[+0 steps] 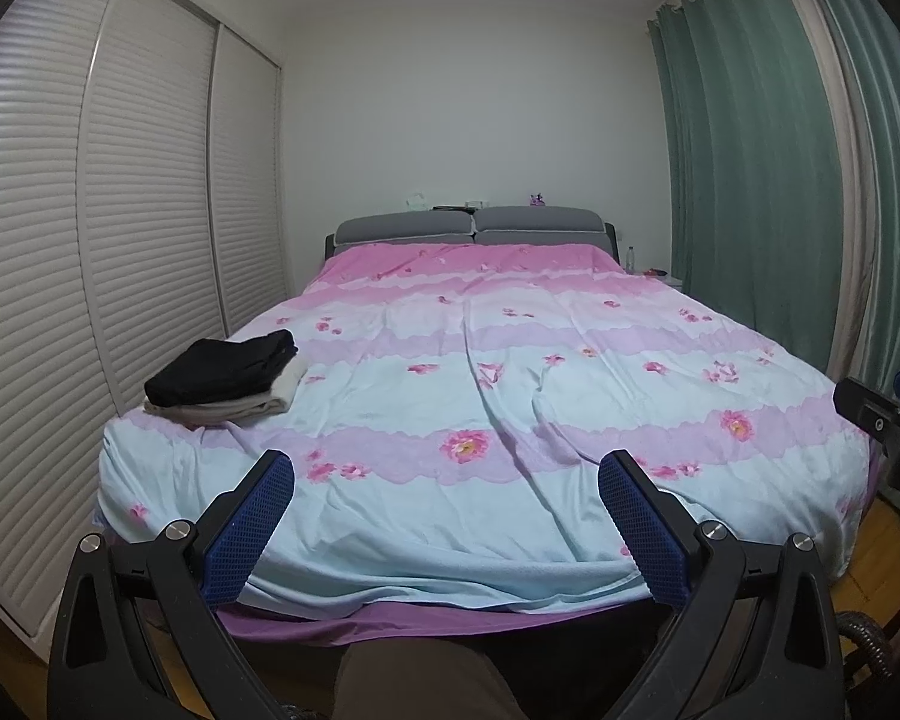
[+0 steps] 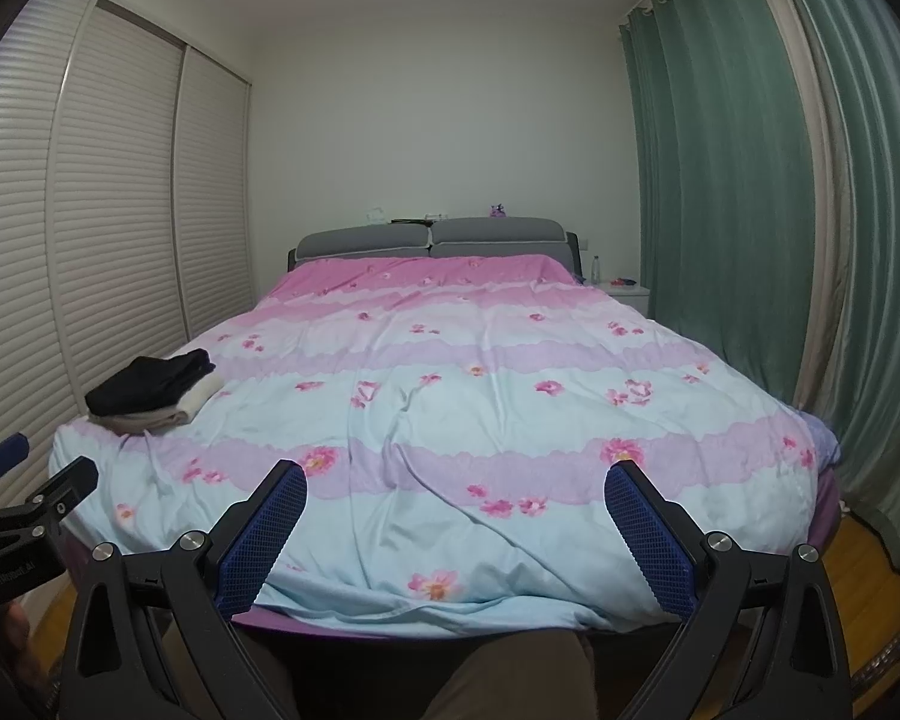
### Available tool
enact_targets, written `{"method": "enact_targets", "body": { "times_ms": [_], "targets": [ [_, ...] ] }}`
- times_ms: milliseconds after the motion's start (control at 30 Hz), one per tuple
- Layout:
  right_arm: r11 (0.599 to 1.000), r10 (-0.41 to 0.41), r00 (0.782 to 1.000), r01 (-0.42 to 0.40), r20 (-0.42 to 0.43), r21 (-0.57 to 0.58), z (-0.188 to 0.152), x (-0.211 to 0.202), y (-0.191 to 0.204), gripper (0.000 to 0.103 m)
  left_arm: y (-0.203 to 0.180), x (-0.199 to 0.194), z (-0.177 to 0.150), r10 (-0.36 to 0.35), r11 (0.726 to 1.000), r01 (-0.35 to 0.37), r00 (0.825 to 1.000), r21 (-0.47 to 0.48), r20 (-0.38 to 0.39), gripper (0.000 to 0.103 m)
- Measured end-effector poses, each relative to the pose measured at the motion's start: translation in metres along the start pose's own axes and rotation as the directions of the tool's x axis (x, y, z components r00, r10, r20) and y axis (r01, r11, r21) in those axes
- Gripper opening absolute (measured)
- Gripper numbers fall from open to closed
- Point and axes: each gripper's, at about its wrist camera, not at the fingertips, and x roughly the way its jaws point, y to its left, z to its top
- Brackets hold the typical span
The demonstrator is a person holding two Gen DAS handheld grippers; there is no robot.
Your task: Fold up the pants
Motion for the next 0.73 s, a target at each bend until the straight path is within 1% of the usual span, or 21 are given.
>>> {"method": "enact_targets", "body": {
  "times_ms": [733],
  "targets": [
    [1.000,0.002,1.000,-0.002,0.000,0.001,0.0005,-0.0005,0.0012,0.101,-0.0046,-0.0013,-0.0005,-0.011,1.000,0.011,1.000,0.019,0.007,0.103]
  ]
}}
